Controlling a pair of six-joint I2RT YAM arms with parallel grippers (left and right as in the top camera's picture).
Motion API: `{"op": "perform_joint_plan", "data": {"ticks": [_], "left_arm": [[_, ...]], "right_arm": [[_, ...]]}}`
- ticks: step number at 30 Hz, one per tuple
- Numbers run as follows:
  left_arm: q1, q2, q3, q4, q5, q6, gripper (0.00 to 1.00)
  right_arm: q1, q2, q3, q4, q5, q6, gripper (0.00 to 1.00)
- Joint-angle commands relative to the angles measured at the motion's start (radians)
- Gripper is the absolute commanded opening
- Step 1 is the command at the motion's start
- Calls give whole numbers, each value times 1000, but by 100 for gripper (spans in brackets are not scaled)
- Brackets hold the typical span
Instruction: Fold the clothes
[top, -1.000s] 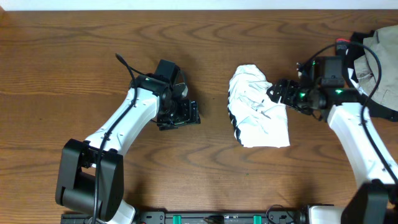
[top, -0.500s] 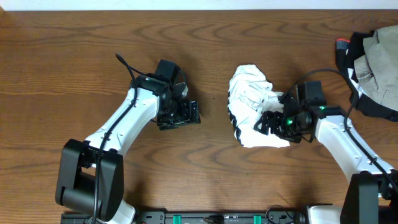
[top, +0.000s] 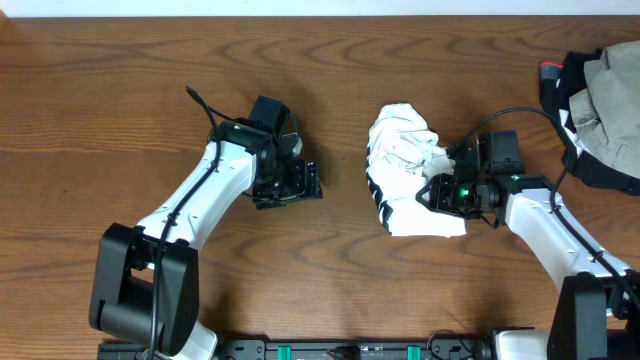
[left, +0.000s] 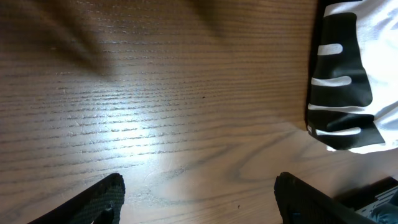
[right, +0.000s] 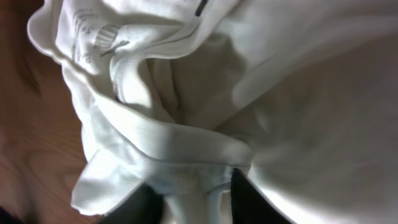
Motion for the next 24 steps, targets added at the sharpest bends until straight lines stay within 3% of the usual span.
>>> {"op": "perform_joint_plan", "data": {"ticks": [1, 3, 11, 19, 24], "left_arm": [[5, -4, -3, -3, -8, 13, 79], [5, -4, -3, -4, -8, 13, 79], [5, -4, -3, -8, -9, 13, 79], [5, -4, -3, -2, -12, 13, 79], [5, -4, -3, 2, -13, 13, 79]], "right_arm": [[6, 8, -6, 0, -1, -3, 17], [6, 8, -6, -3, 28, -3, 1], [6, -3, 31, -34, 142, 1, 1], [7, -42, 249, -303, 270, 0, 1], [19, -42, 323, -387, 269, 0, 1]]}}
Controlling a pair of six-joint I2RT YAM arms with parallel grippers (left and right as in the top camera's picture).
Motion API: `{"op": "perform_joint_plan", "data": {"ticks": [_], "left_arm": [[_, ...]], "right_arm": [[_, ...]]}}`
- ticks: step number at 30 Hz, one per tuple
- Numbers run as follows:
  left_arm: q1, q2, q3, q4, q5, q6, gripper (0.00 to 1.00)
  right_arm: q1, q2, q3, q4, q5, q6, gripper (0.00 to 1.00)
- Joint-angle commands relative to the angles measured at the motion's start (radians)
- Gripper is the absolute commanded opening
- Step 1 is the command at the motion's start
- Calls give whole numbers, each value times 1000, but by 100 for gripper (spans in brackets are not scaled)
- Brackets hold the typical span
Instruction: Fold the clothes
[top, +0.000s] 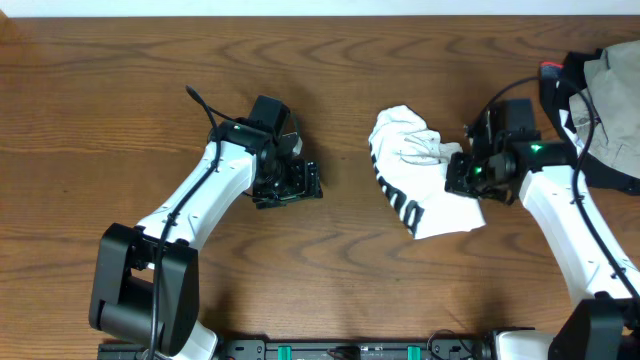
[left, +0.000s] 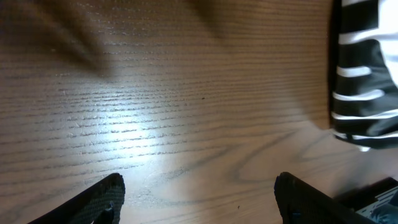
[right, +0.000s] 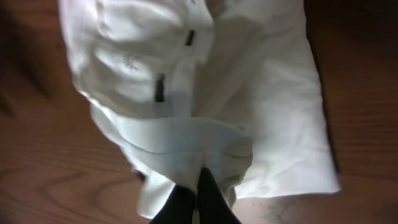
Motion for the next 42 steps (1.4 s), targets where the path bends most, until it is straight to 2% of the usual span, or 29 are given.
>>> {"op": "perform_joint_plan", "data": {"ticks": [1, 5, 9, 12, 18, 22, 25, 28, 32, 34, 37, 38, 40, 41, 42], "left_arm": [[5, -4, -3, -1, -12, 13, 79], [5, -4, -3, -3, -12, 13, 79], [5, -4, -3, -2, -12, 13, 79], [5, -4, -3, -2, -12, 13, 80], [5, -4, -3, -2, -12, 13, 79], [5, -4, -3, -8, -12, 13, 79], [5, -4, -3, -21, -12, 14, 79], [5, -4, -3, -25, -12, 26, 80], [5, -4, -3, -25, -12, 32, 79], [5, -4, -3, -21, -12, 32, 79], [5, -4, -3, -16, -12, 32, 79], [5, -4, -3, -15, -12, 32, 79], [5, -4, -3, -13, -12, 32, 79], [5, -4, -3, -11, -12, 32, 79], [5, -4, -3, -10, -12, 32, 79]], "right_arm": [[21, -17, 36, -31, 43, -2, 1], [24, -17, 36, -82, 231, 110, 1], [24, -17, 34, -98, 381, 123, 1], [24, -16, 24, -115, 556, 208, 1], [21, -16, 19, -108, 572, 238, 2], [19, -3, 19, -111, 605, 239, 21], [10, 10, 19, -118, 688, 260, 27], [-13, 18, 19, -119, 725, 268, 26], [-43, 15, 20, -121, 574, 255, 18], [-39, 5, 20, -94, 396, 143, 13], [-25, -5, 20, -39, 135, -49, 12], [-19, -5, 20, -22, 39, -116, 14], [-8, 0, 20, 3, -103, -211, 25], [-4, 3, 20, 10, -109, -216, 30], [-4, 6, 20, 16, -94, -216, 31]]}}
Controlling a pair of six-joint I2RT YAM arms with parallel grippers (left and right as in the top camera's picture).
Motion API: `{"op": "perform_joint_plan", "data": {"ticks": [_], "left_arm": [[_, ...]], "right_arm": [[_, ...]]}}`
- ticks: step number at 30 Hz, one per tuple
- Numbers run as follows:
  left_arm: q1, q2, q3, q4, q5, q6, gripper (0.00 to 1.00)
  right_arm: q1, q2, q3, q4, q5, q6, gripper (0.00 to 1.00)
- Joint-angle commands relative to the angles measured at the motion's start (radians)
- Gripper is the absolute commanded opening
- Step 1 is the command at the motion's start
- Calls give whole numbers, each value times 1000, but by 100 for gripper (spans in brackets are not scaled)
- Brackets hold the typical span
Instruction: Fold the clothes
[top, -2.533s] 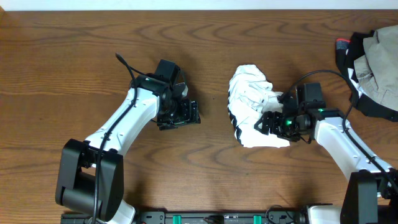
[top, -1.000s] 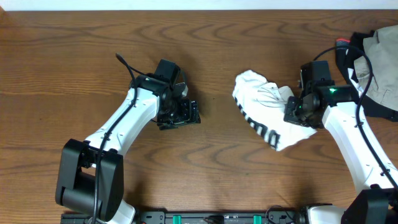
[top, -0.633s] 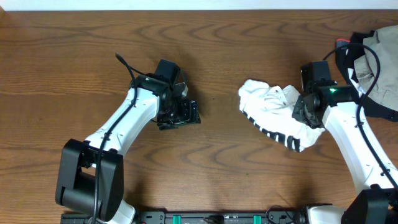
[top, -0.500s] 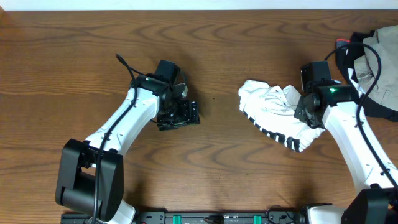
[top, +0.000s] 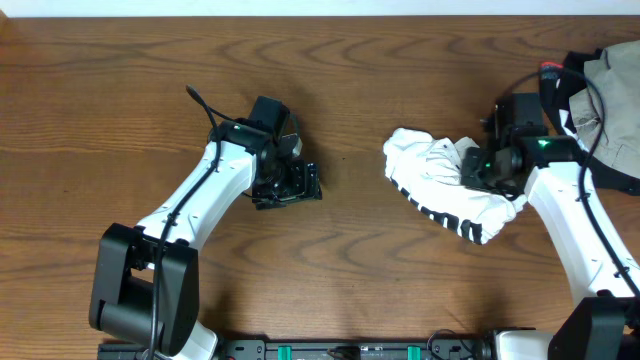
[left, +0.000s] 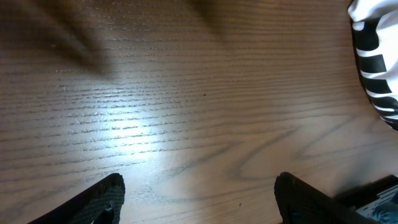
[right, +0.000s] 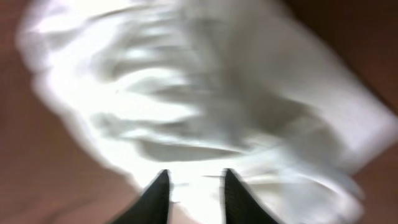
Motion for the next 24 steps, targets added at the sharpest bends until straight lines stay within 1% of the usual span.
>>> {"op": "perform_joint_plan", "data": {"ticks": [1, 2, 3, 4, 6, 7, 9, 12, 15, 21, 24], "left_arm": [[5, -4, -3, 2, -12, 24, 79], [5, -4, -3, 3, -12, 24, 79], [5, -4, -3, 3, -12, 24, 79], [5, -4, -3, 3, -12, 24, 79], [5, -4, -3, 3, -12, 24, 79], [5, -4, -3, 3, -12, 24, 80], [5, -4, -3, 3, -12, 24, 79], [5, -4, -3, 2, -12, 24, 79], [5, -4, -3, -5, -12, 24, 79], [5, -4, -3, -8, -12, 24, 79], [5, -4, -3, -4, -12, 24, 79]], "right_arm": [[13, 3, -2, 12, -183, -153, 32], [12, 9, -2, 15, -147, -153, 34], [12, 18, -2, 18, -101, -152, 40], [12, 27, -2, 22, -56, -146, 43], [7, 47, -2, 39, 27, -127, 48], [2, 57, -2, 51, 40, -127, 52], [-14, 77, -2, 70, 39, -127, 54], [-46, 108, -2, 77, 47, -126, 53], [-92, 132, -2, 77, 84, -72, 51], [-171, 143, -2, 56, 80, -87, 43], [-187, 174, -2, 53, 80, -86, 40]]}}
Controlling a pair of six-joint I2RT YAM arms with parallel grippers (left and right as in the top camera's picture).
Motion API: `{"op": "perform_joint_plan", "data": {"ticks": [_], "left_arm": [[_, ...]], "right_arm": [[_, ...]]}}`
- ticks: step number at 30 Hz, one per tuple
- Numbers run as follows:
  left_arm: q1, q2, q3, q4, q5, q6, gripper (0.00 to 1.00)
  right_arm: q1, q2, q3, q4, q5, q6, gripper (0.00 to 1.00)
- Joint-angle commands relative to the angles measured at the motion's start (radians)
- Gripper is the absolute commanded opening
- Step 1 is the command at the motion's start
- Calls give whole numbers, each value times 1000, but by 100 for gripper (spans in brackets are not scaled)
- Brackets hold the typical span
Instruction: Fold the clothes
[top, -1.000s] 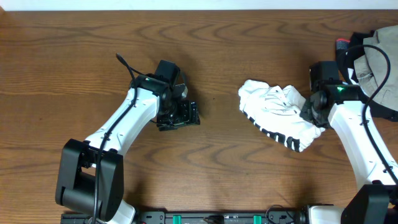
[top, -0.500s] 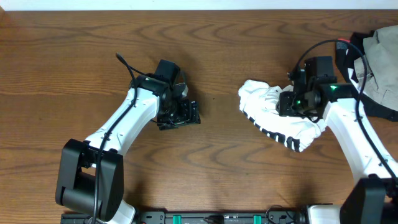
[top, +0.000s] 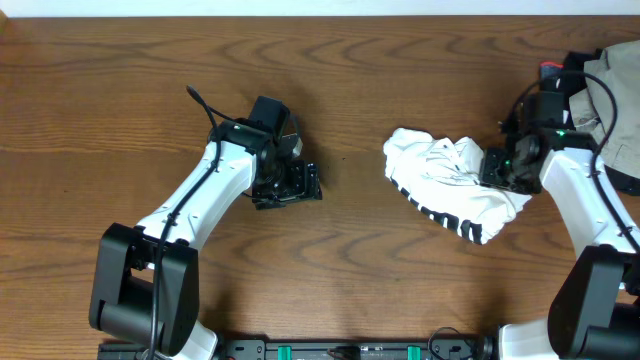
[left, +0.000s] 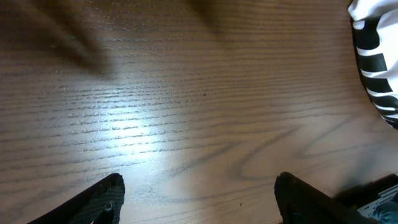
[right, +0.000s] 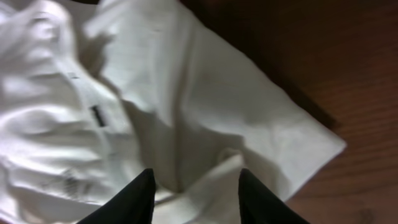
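A crumpled white shirt with black stripes along one edge lies right of the table's middle. My right gripper is at the shirt's right end, low over it. In the right wrist view the right gripper is open, its dark fingertips astride a raised fold of white cloth. My left gripper rests left of centre, well away from the shirt. In the left wrist view the left gripper is open over bare wood, with only the shirt's striped edge showing at the upper right.
A pile of other clothes, beige and dark, lies at the table's far right edge, close behind my right arm. Brown wooden table stretches between and around the arms.
The right gripper's fingers stand wider apart and it sits slightly further right, at the shirt's right end. The shirt lies where it was. The left arm has not moved.
The right gripper was shut on a bunch of the shirt near the table's middle. Then it held the shirt up, further right. Later the shirt lay spread further right with the fingers parted. Now the gripper is open over it. The left arm stayed still throughout.
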Motion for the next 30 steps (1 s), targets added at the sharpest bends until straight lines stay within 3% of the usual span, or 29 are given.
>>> {"op": "perform_joint_plan", "data": {"ticks": [1, 8, 18, 24, 30], "left_arm": [[5, -4, -3, 1, -12, 17, 80], [5, -4, -3, -7, -12, 18, 79], [5, -4, -3, -6, -12, 17, 80], [5, -4, -3, -3, -12, 17, 79], [5, -4, -3, -3, -12, 16, 79]], "right_arm": [[-13, 50, -2, 0, 11, 4, 40], [-13, 146, -2, 48, 15, 24, 36], [12, 258, -2, 16, -95, 36, 19], [84, 259, -3, -73, -187, 207, 5], [248, 259, -3, -98, -203, 478, 1]]}}
